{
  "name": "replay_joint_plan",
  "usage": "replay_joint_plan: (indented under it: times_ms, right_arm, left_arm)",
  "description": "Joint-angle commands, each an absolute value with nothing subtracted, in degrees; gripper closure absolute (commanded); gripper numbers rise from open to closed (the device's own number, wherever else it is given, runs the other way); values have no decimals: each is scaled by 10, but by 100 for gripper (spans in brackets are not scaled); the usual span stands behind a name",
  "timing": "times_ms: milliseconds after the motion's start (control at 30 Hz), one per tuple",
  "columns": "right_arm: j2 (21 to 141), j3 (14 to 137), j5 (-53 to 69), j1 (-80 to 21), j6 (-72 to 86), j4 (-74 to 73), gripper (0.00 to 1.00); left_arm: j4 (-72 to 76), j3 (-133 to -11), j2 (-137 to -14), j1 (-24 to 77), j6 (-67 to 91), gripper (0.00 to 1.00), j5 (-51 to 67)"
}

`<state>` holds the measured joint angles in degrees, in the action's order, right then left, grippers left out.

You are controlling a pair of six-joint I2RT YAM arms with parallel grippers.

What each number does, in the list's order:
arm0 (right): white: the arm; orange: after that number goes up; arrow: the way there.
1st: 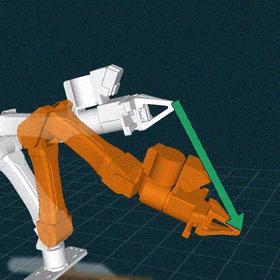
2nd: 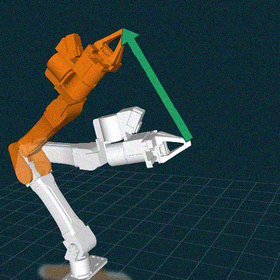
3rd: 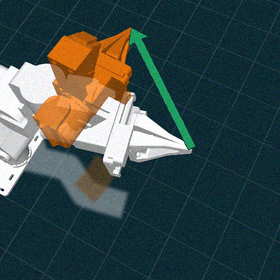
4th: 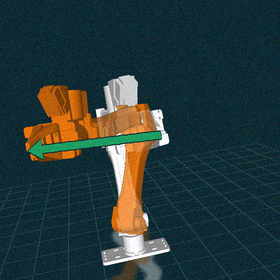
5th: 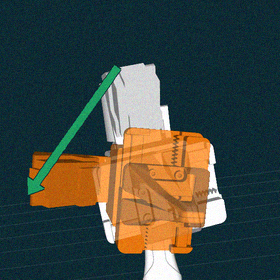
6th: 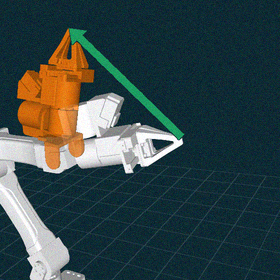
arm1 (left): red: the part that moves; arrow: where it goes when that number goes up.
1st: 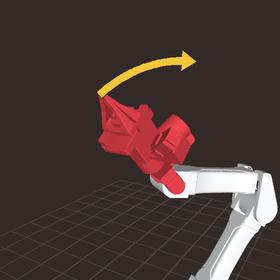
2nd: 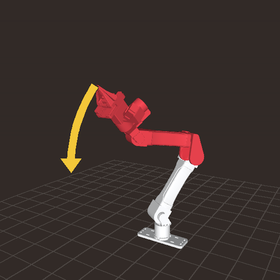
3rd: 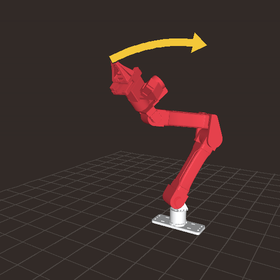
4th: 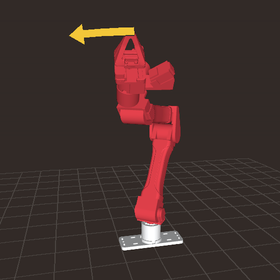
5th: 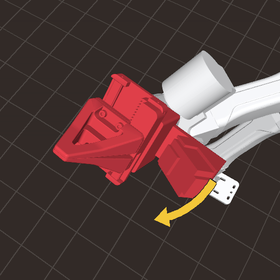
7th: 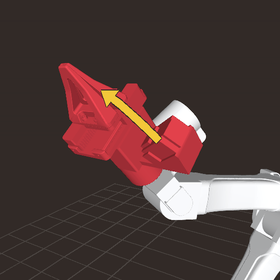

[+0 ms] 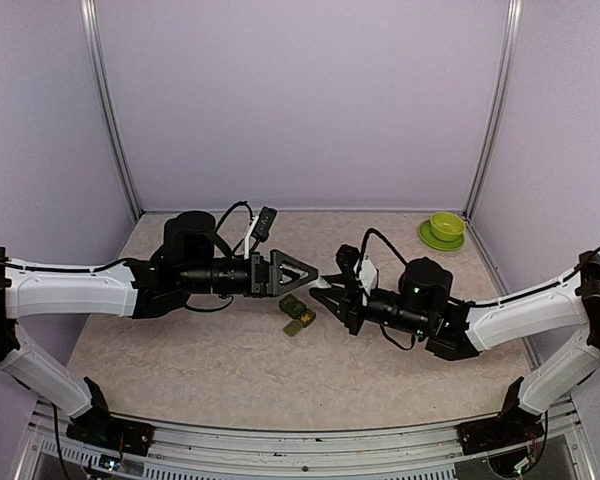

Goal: Sort the pills into containers
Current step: Screw the lid of the pill bottle onto the pill bottle.

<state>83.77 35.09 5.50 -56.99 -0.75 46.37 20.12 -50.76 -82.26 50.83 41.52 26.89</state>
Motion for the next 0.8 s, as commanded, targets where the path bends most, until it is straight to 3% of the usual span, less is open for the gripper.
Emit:
replay_joint_plan:
  times_ms: [0, 767]
  right_arm:
    - [851, 370, 51, -576, -1, 459, 97]
    - [888, 396, 66, -586, -9, 441, 97]
  left_arm:
    - [222, -520, -819, 512, 408, 1, 263]
    - [265, -516, -821, 518, 425, 1, 281]
